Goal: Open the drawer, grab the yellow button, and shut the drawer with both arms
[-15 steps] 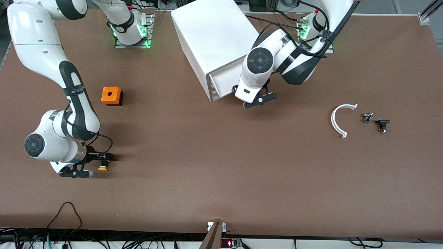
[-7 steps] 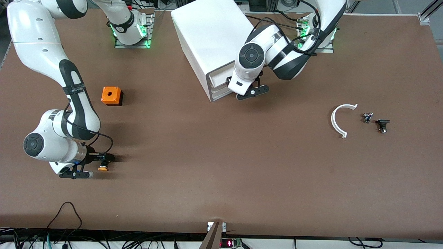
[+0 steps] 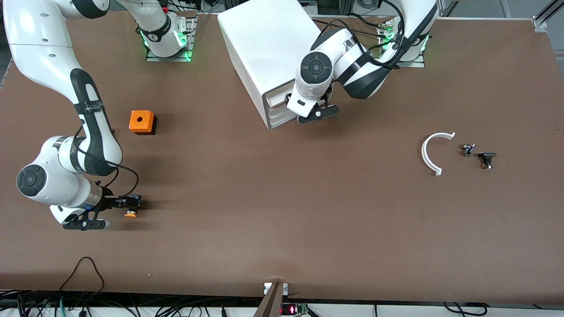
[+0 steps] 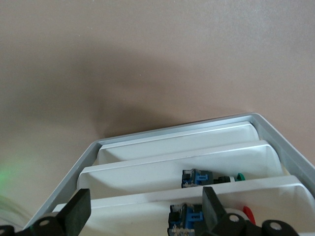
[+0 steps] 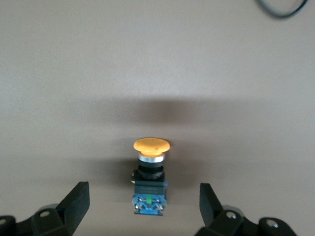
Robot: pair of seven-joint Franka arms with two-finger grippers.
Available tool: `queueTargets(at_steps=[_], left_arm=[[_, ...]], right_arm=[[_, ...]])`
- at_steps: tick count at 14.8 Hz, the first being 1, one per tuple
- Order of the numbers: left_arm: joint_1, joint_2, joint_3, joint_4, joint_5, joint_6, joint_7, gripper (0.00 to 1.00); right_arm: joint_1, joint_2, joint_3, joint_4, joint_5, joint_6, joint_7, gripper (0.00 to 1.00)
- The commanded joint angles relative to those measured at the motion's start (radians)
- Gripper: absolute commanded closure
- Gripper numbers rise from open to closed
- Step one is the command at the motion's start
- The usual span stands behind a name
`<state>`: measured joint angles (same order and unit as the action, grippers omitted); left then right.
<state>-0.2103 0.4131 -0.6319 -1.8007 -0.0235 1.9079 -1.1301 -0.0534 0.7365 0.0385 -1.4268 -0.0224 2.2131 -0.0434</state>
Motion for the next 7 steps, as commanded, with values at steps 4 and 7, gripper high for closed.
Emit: queueTargets(at_steps=[4, 7], left_arm=[[0.000, -0.002, -0.031, -0.017, -0.059, -0.013, -0.007, 0.01], [0.000, -0.004, -0.032, -0.017, -0.059, -0.026, -0.005, 0.01]], right_arm=[[0.023, -0.167, 0.012, -0.021, -0.036, -0.218, 0.126, 0.01], [0.026, -0.268, 0.024, -0.026, -0.024, -0.347, 0.148, 0.01]])
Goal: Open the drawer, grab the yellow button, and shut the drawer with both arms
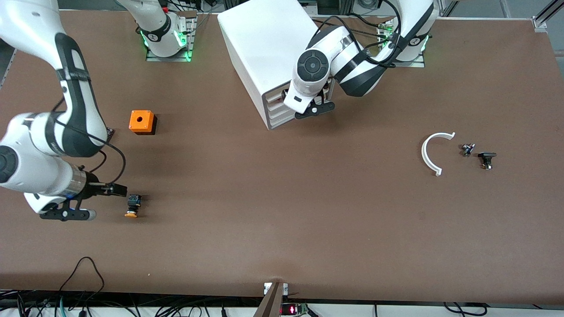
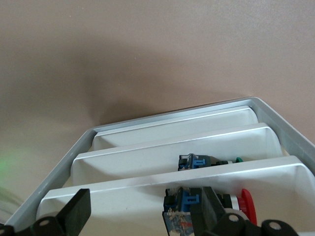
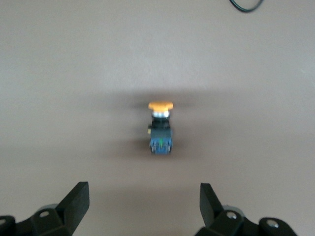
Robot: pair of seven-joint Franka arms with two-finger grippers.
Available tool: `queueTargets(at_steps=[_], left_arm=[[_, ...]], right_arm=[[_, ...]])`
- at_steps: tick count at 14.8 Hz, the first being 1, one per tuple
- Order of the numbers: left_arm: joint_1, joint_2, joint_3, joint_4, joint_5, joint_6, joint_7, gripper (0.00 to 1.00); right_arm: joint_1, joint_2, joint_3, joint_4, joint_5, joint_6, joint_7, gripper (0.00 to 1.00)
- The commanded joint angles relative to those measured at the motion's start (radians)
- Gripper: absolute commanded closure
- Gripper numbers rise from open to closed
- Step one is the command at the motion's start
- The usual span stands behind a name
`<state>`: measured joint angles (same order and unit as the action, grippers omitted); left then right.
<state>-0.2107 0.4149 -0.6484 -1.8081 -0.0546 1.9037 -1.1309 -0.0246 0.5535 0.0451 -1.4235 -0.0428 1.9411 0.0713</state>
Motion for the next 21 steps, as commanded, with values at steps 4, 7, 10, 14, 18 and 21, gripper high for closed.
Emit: queueTargets(at_steps=[4, 7, 10, 14, 18, 21], left_arm=[[0.002, -0.004, -0.016, -0.008, -0.034, -0.023, -0.004, 0.01], [0.002, -0.005, -0.016, -0.008, -0.044, -0.023, -0.004, 0.01], [0.008, -0.005, -0.016, 0.001, -0.044, -0.023, -0.001, 0.01], [0.075, -0.024, -0.013, 0.044, -0.022, -0.032, 0.045, 0.01], [0.192, -0.025, -0.007, 0.189, -0.007, -0.184, 0.210, 0.01], [0.270, -0.028, -0.008, 0.271, 0.065, -0.270, 0.372, 0.01]], right_arm=[[-0.003, -0.232, 0.041, -0.043, 0.026, -0.259, 0.065, 0.01], [-0.003, -0.363, 0.044, -0.078, 0.027, -0.352, 0.070, 0.01], [-0.003, -0.499, 0.047, -0.175, 0.027, -0.364, 0.070, 0.01], [-0.003, -0.645, 0.047, -0.317, 0.034, -0.283, 0.070, 0.01], [-0.002, -0.741, 0.050, -0.434, 0.032, -0.155, 0.055, 0.01], [-0.003, -0.719, 0.050, -0.399, 0.037, -0.162, 0.055, 0.01]])
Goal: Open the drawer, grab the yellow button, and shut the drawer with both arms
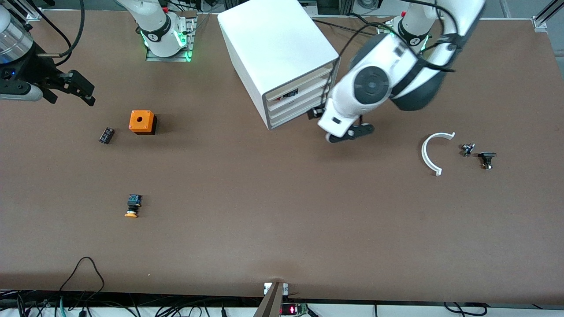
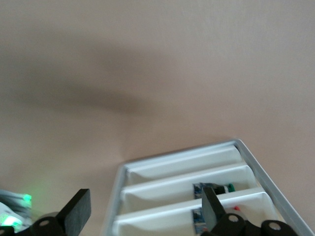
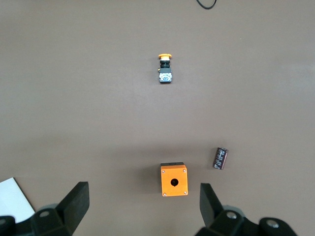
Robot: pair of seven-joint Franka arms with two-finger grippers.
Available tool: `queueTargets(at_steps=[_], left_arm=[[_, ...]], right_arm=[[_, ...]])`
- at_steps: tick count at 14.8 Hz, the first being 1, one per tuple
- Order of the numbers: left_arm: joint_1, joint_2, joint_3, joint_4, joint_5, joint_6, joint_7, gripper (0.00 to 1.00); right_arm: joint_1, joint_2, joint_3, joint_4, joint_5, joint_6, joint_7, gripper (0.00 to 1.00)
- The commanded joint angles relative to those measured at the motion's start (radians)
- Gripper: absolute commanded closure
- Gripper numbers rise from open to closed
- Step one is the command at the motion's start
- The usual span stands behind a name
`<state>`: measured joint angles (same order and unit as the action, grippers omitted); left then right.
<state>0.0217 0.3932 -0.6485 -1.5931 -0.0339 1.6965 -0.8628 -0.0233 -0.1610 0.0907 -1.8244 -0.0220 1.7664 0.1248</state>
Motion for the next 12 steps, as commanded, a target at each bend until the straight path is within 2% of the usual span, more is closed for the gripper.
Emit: queueTargets(at_steps=[1, 2, 4, 8, 10, 12], left_arm=[[0.047, -0.022, 0.001, 0.073, 0.057, -0.086, 0.169, 0.01], [0.047, -0.049, 0.035, 0.078, 0.066, -0.098, 0.236, 0.01], [0.029, -0.129, 0.159, 0.064, 0.071, -0.100, 0.402, 0.01], [-0.028, -0.227, 0.406, 0.042, 0.071, -0.091, 0.773, 0.01], [-0.055, -0.270, 0.501, 0.029, 0.069, -0.084, 0.818, 0.01], [-0.055, -0.339, 0.543, -0.017, 0.069, -0.058, 0.821, 0.01]], right_arm=[[-0.004, -0.003, 0.004, 0.007, 0.016, 0.005, 0.002, 0.01], [-0.004, -0.002, 0.003, 0.007, 0.017, 0.005, -0.001, 0.01], [-0.004, -0.002, 0.003, 0.019, 0.019, 0.007, -0.001, 0.01], [-0.004, 0.014, 0.003, 0.050, 0.040, -0.013, -0.048, 0.01], [-0.003, 0.012, 0.004, 0.053, 0.043, -0.027, -0.118, 0.01], [-0.003, 0.012, 0.004, 0.057, 0.042, -0.027, -0.116, 0.01]])
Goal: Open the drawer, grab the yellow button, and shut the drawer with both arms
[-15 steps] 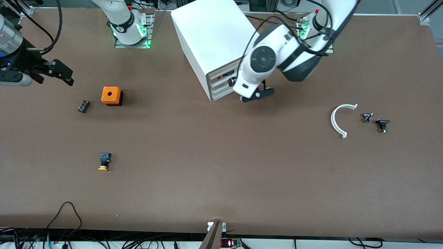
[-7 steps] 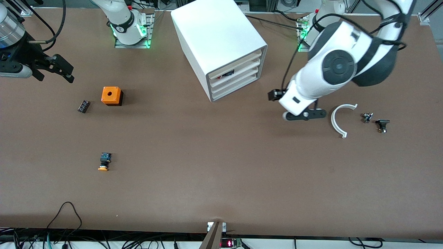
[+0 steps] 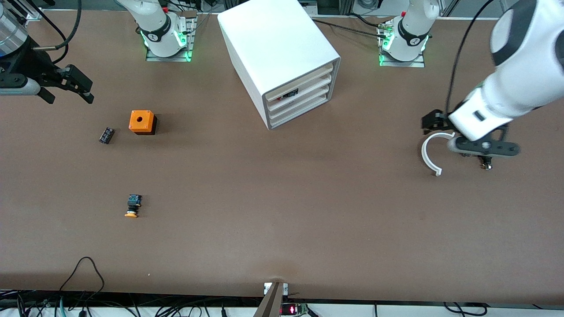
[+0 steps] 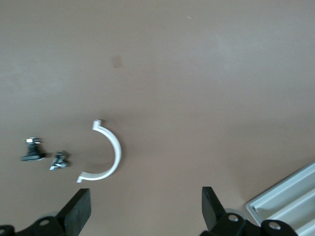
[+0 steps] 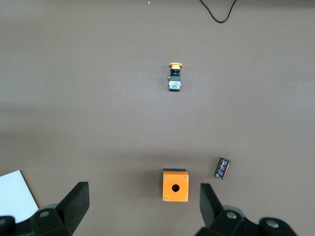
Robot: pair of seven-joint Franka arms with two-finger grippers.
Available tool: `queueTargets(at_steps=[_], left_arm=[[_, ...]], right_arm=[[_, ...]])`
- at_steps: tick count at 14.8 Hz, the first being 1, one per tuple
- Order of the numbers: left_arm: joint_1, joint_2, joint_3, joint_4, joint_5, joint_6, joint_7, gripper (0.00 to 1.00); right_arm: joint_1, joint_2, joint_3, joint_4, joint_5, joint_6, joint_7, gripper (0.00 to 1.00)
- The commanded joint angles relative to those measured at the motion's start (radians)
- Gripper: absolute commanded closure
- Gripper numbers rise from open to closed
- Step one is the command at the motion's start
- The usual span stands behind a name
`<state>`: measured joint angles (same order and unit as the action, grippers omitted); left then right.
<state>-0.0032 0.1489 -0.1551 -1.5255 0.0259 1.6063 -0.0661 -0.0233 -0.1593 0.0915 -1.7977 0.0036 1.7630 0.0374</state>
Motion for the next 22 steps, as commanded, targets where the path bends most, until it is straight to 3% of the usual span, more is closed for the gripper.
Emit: queueTargets(at_steps=[1, 4, 14, 22], left_arm=[[-0.031, -0.139, 0.055, -0.126, 0.009, 0.070, 0.019, 0.01], [-0.031, -0.207, 0.078, -0.215, 0.011, 0.118, 0.034, 0.01], [-0.021, -0.198, 0.080, -0.197, 0.011, 0.096, 0.038, 0.01], [-0.018, -0.198, 0.080, -0.191, 0.002, 0.072, 0.038, 0.01]], right_arm=[[-0.003, 0.014, 0.004, 0.043, 0.018, -0.024, -0.031, 0.01], [0.000, 0.041, 0.005, 0.080, 0.018, -0.031, -0.039, 0.01], [0.008, 0.086, 0.004, 0.156, 0.016, -0.080, -0.039, 0.01], [0.008, 0.092, 0.004, 0.158, 0.016, -0.088, -0.034, 0.01]])
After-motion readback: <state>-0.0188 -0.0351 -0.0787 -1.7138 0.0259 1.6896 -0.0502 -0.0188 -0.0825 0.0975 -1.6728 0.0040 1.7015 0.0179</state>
